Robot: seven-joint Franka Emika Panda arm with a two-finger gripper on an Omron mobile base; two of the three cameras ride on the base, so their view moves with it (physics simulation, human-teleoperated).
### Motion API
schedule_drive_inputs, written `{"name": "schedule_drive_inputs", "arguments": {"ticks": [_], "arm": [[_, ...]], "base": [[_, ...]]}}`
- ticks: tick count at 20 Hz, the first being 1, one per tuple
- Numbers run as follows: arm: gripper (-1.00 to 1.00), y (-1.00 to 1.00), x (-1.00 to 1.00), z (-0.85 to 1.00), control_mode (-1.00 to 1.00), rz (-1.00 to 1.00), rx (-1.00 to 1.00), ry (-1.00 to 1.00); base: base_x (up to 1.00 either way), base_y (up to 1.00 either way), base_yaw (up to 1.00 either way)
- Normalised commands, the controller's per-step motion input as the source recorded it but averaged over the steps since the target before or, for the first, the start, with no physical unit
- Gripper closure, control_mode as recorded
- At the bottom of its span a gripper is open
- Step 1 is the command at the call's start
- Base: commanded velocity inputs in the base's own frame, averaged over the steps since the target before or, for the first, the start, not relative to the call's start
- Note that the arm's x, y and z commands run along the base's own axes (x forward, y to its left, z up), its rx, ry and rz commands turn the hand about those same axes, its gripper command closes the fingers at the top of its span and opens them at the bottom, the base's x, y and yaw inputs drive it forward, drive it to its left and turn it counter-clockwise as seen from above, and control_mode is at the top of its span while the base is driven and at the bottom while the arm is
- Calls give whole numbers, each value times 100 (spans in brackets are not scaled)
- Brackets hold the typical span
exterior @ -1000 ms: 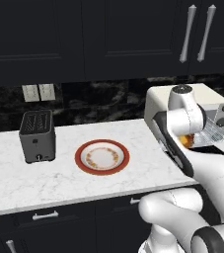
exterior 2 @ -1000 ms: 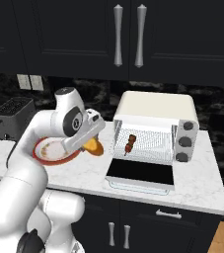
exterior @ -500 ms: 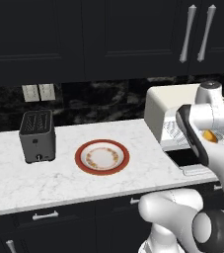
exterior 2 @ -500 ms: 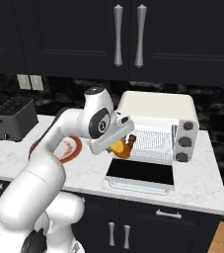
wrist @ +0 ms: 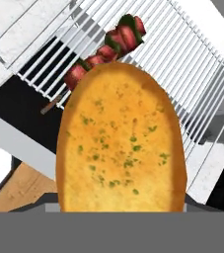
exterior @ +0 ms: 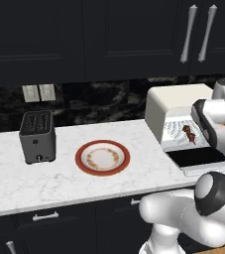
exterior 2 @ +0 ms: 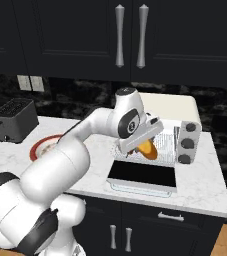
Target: Pick up the kebab skewer and baguette bread, and place them inside the toaster oven. Close the toaster oven door and start by setting the timer.
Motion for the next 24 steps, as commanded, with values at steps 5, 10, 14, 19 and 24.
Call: {"name": "schedule_drive_inputs", "arguments": {"ticks": [5,10,14,19,24], "arm": [[100,-56,48,0,-100,-7,1,-1],[100,-38,29,-1,-100,-11,11,-5],[100,-5,20,-16,-100,-12,17,-6],[100,0,8,-23,-100,-7,16,-3],[100,0,16,-27,-100,-3,11,-2]], "base": [[0,0,0],[0,0,0],[0,0,0],[0,0,0],[0,0,0]]}}
